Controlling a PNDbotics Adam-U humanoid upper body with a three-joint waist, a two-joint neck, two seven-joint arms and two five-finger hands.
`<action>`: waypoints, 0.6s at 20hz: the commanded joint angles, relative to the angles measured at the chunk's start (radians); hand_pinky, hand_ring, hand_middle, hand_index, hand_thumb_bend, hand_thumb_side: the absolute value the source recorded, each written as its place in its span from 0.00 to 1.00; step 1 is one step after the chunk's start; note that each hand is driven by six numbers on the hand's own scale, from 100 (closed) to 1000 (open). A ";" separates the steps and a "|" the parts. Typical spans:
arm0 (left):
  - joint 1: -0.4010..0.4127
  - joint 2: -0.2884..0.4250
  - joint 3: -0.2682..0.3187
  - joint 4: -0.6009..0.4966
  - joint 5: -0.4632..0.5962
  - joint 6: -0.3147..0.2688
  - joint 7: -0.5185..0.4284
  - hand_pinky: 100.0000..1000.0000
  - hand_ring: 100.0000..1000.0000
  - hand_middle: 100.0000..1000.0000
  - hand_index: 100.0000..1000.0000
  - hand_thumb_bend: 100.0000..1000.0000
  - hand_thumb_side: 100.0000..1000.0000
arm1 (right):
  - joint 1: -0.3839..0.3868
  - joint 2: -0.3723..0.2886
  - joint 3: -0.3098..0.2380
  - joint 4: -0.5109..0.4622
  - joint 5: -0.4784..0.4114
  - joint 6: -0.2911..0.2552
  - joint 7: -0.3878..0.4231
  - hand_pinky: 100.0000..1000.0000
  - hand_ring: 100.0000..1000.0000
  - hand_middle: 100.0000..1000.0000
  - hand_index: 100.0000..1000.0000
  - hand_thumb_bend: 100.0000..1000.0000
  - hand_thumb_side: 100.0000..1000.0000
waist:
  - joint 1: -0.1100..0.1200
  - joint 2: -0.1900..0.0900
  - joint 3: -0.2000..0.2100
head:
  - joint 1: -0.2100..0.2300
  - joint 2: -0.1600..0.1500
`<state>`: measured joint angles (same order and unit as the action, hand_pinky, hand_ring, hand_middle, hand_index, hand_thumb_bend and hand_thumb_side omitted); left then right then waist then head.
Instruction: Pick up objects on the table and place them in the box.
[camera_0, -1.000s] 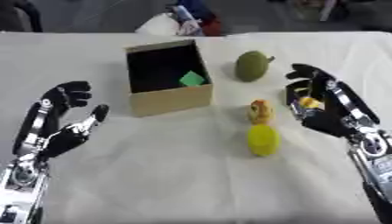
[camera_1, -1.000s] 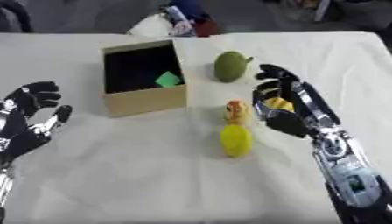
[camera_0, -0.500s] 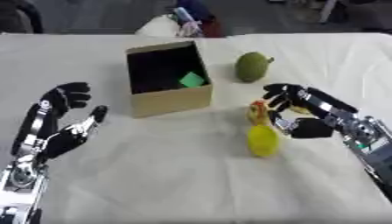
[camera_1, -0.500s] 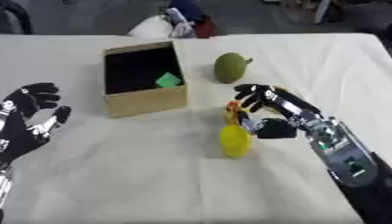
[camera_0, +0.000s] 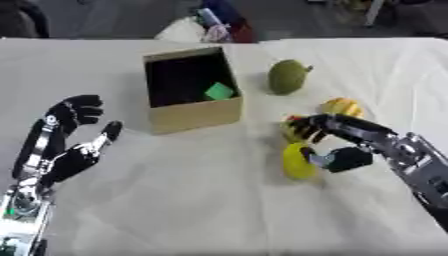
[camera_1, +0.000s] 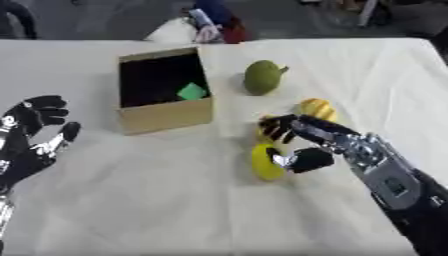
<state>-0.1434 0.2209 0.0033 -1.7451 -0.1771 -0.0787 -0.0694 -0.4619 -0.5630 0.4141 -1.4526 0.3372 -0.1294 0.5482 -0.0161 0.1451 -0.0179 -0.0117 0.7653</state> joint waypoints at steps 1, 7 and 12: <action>-0.007 0.023 0.000 -0.015 -0.006 -0.001 -0.002 0.72 0.70 0.66 0.76 0.44 0.30 | -0.021 -0.035 -0.013 -0.002 0.059 -0.025 0.055 0.75 0.80 0.79 0.92 0.08 0.34 | -0.013 -0.028 0.000 | 0.001 0.005; -0.005 0.023 0.001 -0.015 -0.006 -0.001 -0.001 0.72 0.70 0.66 0.76 0.44 0.30 | -0.033 -0.042 -0.038 -0.024 0.123 -0.063 0.161 0.76 0.81 0.80 0.93 0.14 0.39 | -0.013 -0.029 -0.003 | 0.003 0.005; -0.003 0.024 0.002 -0.015 -0.006 0.000 0.000 0.72 0.70 0.66 0.76 0.44 0.30 | -0.040 -0.056 -0.044 -0.055 0.154 -0.091 0.240 0.78 0.81 0.78 0.90 0.15 0.32 | -0.013 -0.029 -0.004 | 0.004 0.005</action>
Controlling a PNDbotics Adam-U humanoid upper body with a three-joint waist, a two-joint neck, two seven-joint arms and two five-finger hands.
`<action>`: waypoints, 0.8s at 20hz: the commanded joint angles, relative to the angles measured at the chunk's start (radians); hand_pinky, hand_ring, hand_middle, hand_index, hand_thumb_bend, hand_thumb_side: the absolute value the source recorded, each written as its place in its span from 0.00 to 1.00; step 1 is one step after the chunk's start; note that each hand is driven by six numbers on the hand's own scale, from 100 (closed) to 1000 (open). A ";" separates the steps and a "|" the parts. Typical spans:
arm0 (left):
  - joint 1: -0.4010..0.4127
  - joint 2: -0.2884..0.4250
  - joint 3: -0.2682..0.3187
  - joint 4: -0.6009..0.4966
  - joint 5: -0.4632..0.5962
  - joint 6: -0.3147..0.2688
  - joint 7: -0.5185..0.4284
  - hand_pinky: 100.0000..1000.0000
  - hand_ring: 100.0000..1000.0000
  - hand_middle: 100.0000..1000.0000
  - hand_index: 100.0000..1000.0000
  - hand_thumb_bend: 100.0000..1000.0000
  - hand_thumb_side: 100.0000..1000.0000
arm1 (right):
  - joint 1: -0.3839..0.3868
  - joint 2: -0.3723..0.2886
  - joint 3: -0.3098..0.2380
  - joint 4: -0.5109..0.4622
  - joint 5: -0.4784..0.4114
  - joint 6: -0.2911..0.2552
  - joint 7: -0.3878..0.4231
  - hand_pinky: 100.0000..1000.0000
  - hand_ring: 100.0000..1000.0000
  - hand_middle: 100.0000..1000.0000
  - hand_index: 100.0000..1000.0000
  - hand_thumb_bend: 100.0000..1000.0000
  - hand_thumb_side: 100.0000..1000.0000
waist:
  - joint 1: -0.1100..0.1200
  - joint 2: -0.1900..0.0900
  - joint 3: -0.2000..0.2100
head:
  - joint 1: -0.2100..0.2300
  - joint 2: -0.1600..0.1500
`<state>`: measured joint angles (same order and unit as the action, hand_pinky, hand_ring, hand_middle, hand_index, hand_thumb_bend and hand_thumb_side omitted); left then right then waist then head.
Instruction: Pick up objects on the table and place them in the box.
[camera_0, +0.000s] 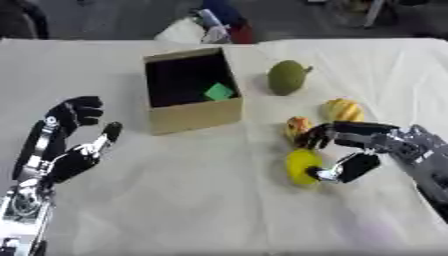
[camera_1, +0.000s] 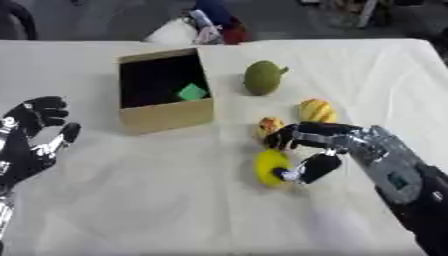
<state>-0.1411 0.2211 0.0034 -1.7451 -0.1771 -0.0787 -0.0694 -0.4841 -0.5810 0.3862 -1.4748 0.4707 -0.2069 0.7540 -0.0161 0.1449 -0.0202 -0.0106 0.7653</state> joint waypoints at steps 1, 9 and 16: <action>-0.005 0.024 0.002 -0.015 -0.006 0.000 0.001 0.72 0.70 0.66 0.76 0.44 0.31 | -0.020 -0.042 -0.019 -0.042 0.029 -0.019 0.045 0.78 0.81 0.76 0.87 0.14 0.28 | -0.013 -0.029 -0.002 | 0.003 0.005; -0.003 0.025 0.004 -0.014 -0.004 0.002 0.004 0.71 0.70 0.66 0.76 0.43 0.32 | -0.023 -0.062 -0.055 -0.086 0.107 -0.028 -0.041 0.68 0.58 0.34 0.39 0.09 0.00 | -0.015 -0.030 -0.005 | 0.003 0.005; -0.002 0.025 0.004 -0.014 -0.004 0.004 0.007 0.71 0.70 0.66 0.76 0.42 0.32 | -0.058 -0.065 -0.093 -0.121 0.100 0.002 -0.176 0.63 0.51 0.22 0.28 0.04 0.00 | -0.015 -0.031 -0.004 | 0.007 0.005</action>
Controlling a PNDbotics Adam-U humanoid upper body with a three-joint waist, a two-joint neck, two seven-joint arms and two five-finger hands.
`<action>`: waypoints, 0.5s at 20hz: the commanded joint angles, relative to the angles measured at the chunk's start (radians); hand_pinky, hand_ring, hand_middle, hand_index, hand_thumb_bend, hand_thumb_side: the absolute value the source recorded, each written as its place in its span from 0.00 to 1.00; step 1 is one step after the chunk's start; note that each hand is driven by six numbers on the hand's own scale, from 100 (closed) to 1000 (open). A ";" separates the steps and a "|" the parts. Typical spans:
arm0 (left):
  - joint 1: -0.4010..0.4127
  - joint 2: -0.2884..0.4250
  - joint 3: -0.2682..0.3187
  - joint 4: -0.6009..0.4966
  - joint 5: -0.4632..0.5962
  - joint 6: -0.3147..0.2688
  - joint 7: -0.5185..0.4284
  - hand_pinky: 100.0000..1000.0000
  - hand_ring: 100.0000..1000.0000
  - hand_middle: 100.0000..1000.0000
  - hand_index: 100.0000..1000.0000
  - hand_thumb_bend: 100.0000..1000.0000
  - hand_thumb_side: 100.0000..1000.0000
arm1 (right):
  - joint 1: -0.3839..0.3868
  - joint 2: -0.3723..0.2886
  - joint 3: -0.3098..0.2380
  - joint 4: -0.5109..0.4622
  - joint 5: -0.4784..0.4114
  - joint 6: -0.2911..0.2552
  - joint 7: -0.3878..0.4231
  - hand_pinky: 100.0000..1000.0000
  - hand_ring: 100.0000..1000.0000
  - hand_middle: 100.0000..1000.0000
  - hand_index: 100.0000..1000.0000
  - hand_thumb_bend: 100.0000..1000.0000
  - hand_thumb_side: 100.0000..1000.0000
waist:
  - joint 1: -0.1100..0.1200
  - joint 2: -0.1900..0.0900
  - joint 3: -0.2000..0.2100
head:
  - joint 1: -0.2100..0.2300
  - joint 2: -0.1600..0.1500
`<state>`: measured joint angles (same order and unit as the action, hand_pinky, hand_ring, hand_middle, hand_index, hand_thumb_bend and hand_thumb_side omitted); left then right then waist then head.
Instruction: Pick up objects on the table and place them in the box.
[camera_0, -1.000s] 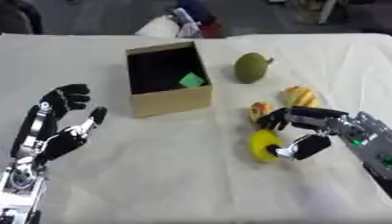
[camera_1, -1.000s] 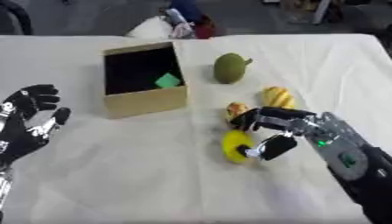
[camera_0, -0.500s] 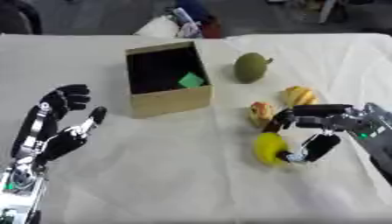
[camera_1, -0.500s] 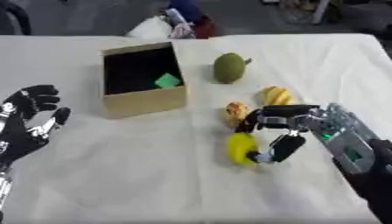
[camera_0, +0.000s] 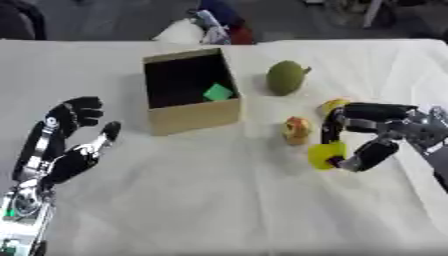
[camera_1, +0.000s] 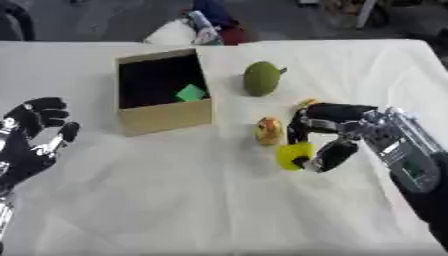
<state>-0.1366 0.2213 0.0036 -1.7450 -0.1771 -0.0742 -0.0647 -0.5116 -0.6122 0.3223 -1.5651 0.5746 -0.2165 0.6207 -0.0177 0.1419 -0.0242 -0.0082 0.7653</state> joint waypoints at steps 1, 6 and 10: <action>-0.007 0.025 0.003 -0.014 -0.004 0.000 0.002 0.71 0.70 0.66 0.76 0.42 0.32 | -0.046 -0.035 -0.034 -0.032 -0.008 0.020 -0.062 0.63 0.50 0.22 0.28 0.04 0.00 | -0.013 -0.029 0.000 | 0.005 0.005; -0.010 0.023 -0.001 -0.015 -0.004 -0.001 -0.002 0.71 0.70 0.66 0.76 0.42 0.32 | -0.166 -0.027 -0.037 0.010 0.013 0.037 -0.145 0.62 0.50 0.22 0.27 0.07 0.00 | -0.011 -0.031 0.014 | -0.006 0.005; -0.018 0.019 -0.005 -0.016 -0.003 -0.002 -0.006 0.72 0.70 0.66 0.76 0.42 0.32 | -0.339 0.040 -0.019 0.149 0.032 0.042 -0.171 0.62 0.50 0.23 0.28 0.06 0.00 | -0.007 -0.022 0.031 | -0.024 0.005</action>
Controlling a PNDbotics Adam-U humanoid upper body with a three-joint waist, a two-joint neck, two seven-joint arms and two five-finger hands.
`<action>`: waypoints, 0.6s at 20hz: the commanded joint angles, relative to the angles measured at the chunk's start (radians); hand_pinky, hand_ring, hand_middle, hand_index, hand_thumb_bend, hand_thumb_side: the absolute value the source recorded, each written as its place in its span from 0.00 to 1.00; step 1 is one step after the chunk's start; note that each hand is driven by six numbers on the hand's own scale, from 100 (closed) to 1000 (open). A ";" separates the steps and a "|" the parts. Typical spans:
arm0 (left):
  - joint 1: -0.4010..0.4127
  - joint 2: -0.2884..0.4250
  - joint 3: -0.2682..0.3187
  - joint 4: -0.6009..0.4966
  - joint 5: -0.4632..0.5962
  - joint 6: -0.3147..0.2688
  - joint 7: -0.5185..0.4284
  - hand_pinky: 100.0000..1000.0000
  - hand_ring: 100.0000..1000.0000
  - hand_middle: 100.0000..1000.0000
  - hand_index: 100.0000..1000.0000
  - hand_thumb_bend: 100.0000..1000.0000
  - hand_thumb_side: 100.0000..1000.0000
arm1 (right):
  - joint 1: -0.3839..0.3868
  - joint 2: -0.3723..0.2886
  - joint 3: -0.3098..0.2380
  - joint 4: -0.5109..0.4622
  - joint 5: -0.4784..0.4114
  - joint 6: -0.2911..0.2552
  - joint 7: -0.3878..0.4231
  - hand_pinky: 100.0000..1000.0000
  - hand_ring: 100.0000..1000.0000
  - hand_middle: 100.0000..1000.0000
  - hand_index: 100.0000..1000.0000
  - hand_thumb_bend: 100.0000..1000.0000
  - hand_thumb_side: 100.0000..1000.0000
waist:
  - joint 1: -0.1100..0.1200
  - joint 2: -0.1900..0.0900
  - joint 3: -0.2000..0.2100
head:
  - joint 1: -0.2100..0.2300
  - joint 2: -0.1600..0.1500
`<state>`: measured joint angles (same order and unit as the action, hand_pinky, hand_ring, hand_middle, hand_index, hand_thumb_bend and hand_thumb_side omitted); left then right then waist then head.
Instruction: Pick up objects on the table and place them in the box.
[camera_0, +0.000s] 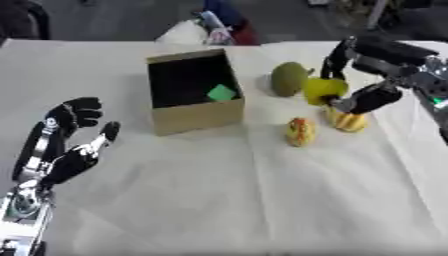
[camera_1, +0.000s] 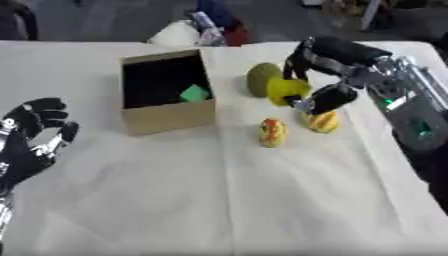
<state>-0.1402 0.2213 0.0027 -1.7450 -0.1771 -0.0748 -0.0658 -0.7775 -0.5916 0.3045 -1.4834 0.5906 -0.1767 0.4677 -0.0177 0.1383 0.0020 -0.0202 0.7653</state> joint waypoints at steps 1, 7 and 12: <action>-0.019 0.018 -0.006 -0.017 -0.003 -0.002 -0.007 0.72 0.70 0.66 0.76 0.42 0.32 | -0.112 0.044 -0.001 0.110 0.027 -0.003 -0.025 0.62 0.50 0.23 0.29 0.06 0.00 | -0.006 -0.015 0.012 | -0.019 0.005; -0.047 0.011 -0.020 -0.020 0.001 -0.005 -0.022 0.72 0.70 0.66 0.76 0.42 0.32 | -0.268 0.216 -0.039 0.371 0.197 -0.042 -0.104 0.64 0.52 0.27 0.34 0.07 0.00 | -0.003 0.002 0.065 | -0.075 -0.018; -0.057 0.006 -0.034 -0.019 0.007 -0.007 -0.037 0.72 0.70 0.66 0.76 0.42 0.32 | -0.339 0.363 -0.108 0.580 0.395 -0.063 -0.195 0.66 0.56 0.40 0.49 0.06 0.00 | 0.002 0.008 0.091 | -0.122 -0.026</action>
<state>-0.1851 0.2191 -0.0278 -1.7453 -0.1750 -0.0797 -0.0969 -1.0878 -0.2475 0.2215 -0.9398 0.9374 -0.2357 0.2971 -0.0177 0.1471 0.0941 -0.1301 0.7536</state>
